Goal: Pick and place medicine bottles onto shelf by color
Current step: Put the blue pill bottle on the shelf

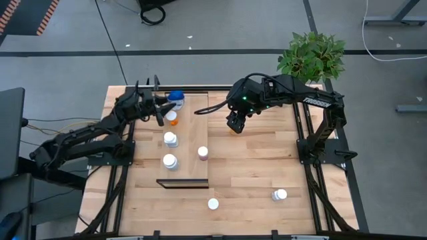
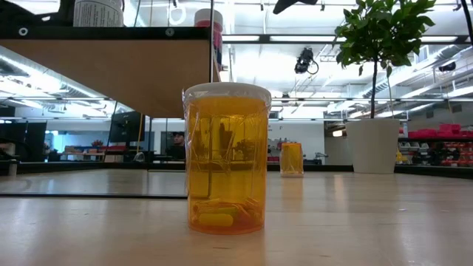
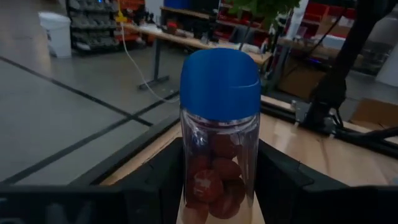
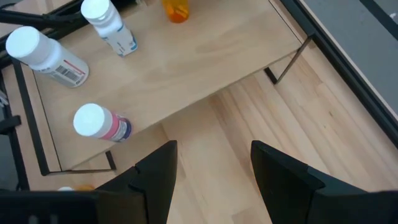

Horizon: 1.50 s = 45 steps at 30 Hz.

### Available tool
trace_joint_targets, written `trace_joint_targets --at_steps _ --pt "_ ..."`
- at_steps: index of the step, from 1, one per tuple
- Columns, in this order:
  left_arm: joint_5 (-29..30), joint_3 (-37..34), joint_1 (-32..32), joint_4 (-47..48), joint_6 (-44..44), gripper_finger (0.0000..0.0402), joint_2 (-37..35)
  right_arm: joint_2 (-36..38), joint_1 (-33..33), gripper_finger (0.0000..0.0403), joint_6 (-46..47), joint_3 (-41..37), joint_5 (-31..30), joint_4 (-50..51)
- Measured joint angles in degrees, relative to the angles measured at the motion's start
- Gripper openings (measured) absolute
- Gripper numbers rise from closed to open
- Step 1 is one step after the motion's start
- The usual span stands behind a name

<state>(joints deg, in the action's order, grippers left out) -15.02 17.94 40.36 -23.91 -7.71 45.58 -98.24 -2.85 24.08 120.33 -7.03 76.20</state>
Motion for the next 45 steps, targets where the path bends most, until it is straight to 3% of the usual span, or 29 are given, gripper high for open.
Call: trace_joint_targets --at_steps 18,26,45 --pt "2.3 -1.3 3.9 -4.0 3.1 0.0167 0.0 0.0 0.0 0.0212 3.2 0.0 0.0 0.0" --pt "-4.1 -1.3 6.4 1.2 6.1 0.0165 0.0 0.0 0.0 0.0212 4.4 0.0 0.0 0.0" --pt "-8.3 -3.7 9.7 1.2 10.0 0.0166 0.0 0.0 0.0 0.0212 5.9 0.0 0.0 0.4"
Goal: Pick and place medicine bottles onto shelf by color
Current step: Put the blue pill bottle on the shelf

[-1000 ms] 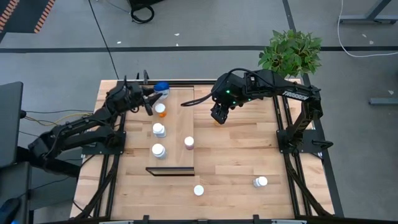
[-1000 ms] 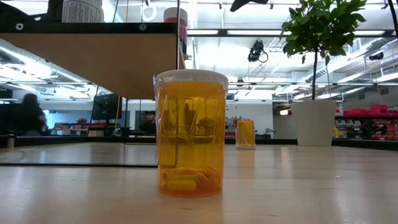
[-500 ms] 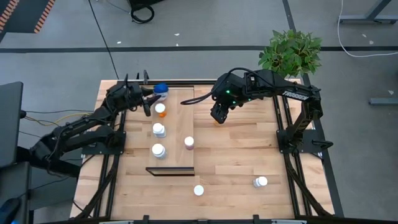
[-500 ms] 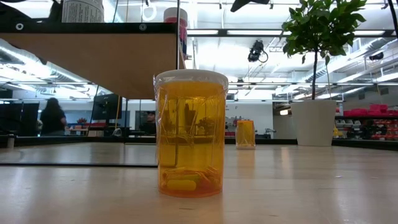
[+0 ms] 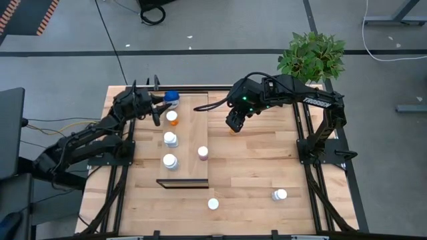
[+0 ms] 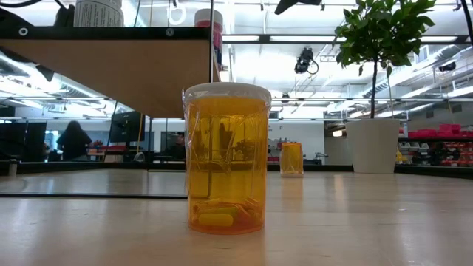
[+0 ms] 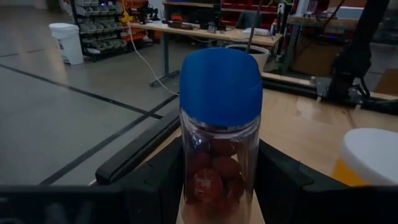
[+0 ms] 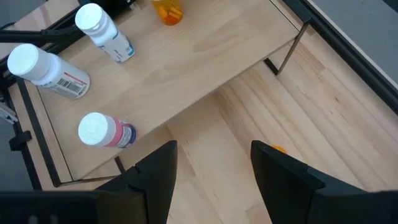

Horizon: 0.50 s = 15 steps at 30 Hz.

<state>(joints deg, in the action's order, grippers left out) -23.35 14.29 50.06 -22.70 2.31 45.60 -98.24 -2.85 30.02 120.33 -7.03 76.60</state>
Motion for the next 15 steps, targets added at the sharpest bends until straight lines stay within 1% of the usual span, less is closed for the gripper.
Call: trace_joint_targets --at_steps 10,15 --pt "0.1 -0.6 0.0 -1.4 -0.1 0.0168 0.1 0.0 0.0 0.0212 0.6 0.0 -0.4 0.0" --pt "0.3 -0.6 0.0 -1.4 -0.1 0.0186 0.1 0.0 0.0 0.0212 1.4 0.0 -0.4 -0.3"
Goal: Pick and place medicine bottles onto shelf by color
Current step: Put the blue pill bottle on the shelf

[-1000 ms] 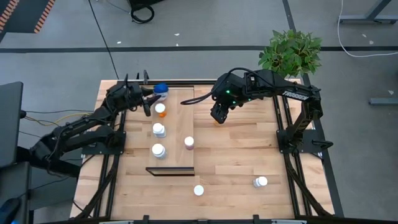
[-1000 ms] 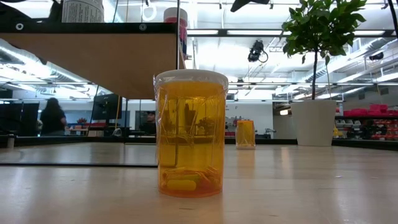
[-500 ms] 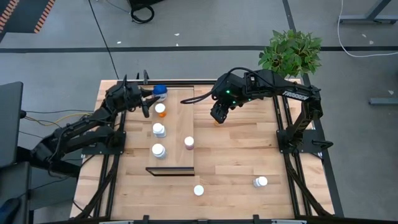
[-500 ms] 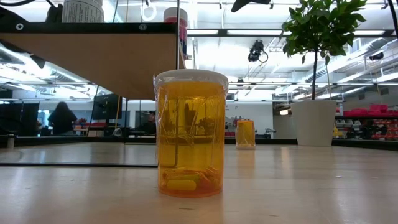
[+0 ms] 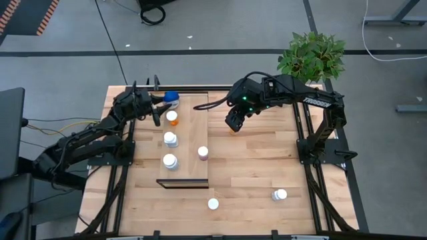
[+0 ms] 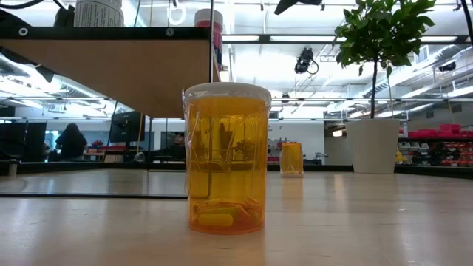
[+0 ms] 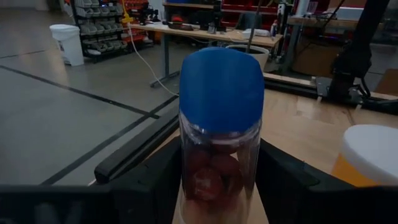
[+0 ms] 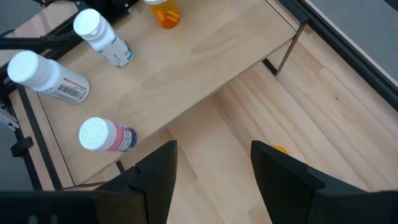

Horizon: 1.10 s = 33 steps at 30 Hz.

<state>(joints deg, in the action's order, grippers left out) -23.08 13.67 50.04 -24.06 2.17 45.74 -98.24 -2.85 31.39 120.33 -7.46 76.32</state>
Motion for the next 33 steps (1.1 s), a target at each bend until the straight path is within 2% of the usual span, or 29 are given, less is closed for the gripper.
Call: trace_joint_targets --at_steps 12,20,33 --pt "1.0 -0.2 0.0 0.5 -0.3 0.0248 0.1 0.0 0.0 0.0212 0.1 0.0 0.0 -1.1" --pt "1.0 -0.2 0.0 -1.8 -4.6 0.0246 -1.1 0.0 0.0 0.0212 0.0 0.0 0.0 -1.1" --pt "-0.3 -0.1 0.0 0.3 -4.6 0.0254 -10.3 0.0 0.0 0.0212 -2.6 0.0 -0.3 -1.1"
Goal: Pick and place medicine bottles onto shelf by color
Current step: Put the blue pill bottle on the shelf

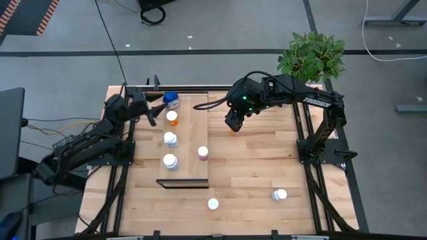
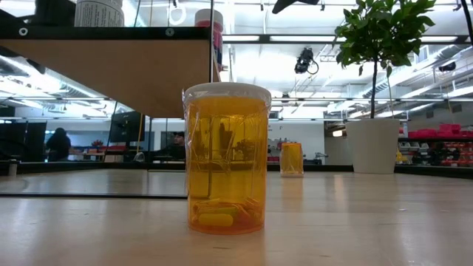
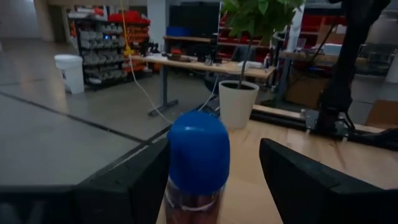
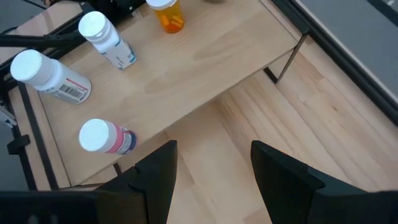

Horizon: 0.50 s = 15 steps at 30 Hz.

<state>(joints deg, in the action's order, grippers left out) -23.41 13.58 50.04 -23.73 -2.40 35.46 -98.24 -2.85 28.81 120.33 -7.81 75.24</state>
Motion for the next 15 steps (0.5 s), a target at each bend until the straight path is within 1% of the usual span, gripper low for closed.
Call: trace_joint_targets --at_steps 5,9,13,15 --pt "0.0 0.0 0.0 0.6 0.1 0.0258 -1.1 0.0 0.0 0.0212 -0.4 0.0 -1.2 0.0" --pt "0.6 0.0 0.0 4.4 0.4 0.0260 -1.1 0.0 0.0 0.0212 -0.5 0.0 -1.2 0.0" --pt "0.7 0.1 0.0 2.4 -1.1 0.0261 -1.9 0.0 0.0 0.0212 -0.5 0.0 -1.2 0.0" --pt "1.2 1.5 0.0 2.4 -1.2 0.0261 -2.6 0.0 0.0 0.0212 -0.5 0.0 -1.2 0.0"
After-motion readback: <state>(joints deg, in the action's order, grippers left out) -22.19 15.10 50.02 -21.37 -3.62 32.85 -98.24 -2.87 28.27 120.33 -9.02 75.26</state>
